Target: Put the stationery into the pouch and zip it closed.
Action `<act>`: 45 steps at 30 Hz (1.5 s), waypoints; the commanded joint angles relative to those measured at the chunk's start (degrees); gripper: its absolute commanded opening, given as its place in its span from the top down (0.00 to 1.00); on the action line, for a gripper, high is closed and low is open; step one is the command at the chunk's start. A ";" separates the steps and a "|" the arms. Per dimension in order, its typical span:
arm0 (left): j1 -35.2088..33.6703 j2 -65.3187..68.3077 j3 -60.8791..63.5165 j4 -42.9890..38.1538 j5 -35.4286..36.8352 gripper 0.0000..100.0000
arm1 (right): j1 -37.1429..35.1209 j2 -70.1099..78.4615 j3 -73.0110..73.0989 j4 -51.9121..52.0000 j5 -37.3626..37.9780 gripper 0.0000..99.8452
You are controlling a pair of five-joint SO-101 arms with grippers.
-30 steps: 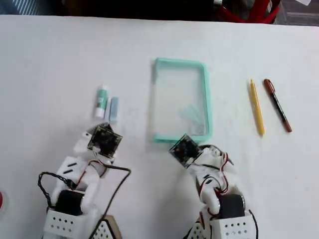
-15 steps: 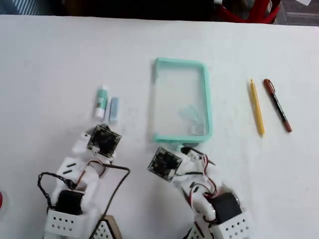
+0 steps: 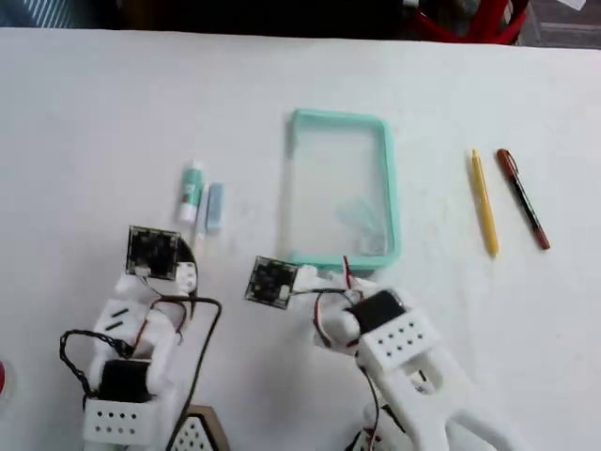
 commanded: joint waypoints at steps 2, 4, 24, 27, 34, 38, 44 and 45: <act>1.19 -0.40 -1.05 -0.26 0.44 0.97 | 1.89 5.93 -2.81 -4.00 3.60 0.88; 1.19 -0.40 -1.05 -0.26 0.44 0.97 | 1.89 6.37 -2.81 -5.58 3.60 0.88; 4.70 -0.31 -0.09 -1.41 0.44 0.97 | 7.52 5.93 -2.90 -8.66 7.56 0.77; 4.70 -0.31 -0.09 -1.41 0.44 0.97 | 7.25 8.31 -2.90 -10.77 7.47 0.77; 4.70 -0.31 -0.09 -1.41 0.44 0.97 | 6.99 13.76 -2.90 -16.92 7.21 0.77; 4.70 -0.31 -0.09 -1.41 0.44 0.97 | 6.99 15.69 -3.16 -19.12 7.21 0.77; 4.70 -0.31 -0.09 -1.41 0.44 0.97 | 6.99 18.15 -3.78 -19.38 7.21 0.87; 4.70 -0.31 -0.09 -1.41 0.44 0.97 | 6.99 18.33 -3.78 -19.38 7.30 0.89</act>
